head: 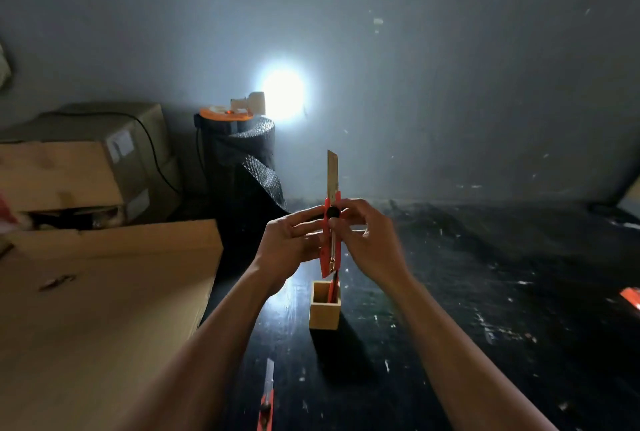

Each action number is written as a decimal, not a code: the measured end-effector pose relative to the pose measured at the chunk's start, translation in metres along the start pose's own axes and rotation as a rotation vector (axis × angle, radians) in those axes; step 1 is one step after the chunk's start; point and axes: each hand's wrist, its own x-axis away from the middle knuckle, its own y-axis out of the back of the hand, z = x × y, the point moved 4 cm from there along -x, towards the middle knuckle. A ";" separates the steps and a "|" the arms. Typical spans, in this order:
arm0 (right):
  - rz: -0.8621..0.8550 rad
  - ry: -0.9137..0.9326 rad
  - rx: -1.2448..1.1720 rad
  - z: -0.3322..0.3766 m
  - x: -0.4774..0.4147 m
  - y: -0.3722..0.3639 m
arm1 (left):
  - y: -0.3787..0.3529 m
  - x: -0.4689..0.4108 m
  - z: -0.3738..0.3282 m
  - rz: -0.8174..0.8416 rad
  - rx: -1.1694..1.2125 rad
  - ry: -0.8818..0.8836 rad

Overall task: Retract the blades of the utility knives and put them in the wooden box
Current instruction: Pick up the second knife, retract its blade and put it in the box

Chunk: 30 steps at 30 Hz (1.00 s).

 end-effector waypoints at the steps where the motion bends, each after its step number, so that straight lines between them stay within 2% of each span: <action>1: -0.010 0.034 0.008 0.004 -0.002 0.002 | 0.000 -0.002 -0.004 -0.002 -0.006 -0.016; 4: -0.033 0.091 0.032 0.015 -0.010 0.007 | 0.001 -0.008 -0.014 0.009 0.007 -0.030; 11: 0.011 0.091 0.056 0.026 -0.020 0.012 | 0.007 -0.020 -0.038 0.046 0.152 -0.032; 16: 0.055 0.120 -0.006 0.027 -0.015 0.010 | 0.008 -0.026 -0.048 0.052 0.217 -0.009; 30: 0.046 0.099 -0.066 0.020 -0.007 0.011 | 0.000 -0.033 -0.055 0.031 0.191 -0.026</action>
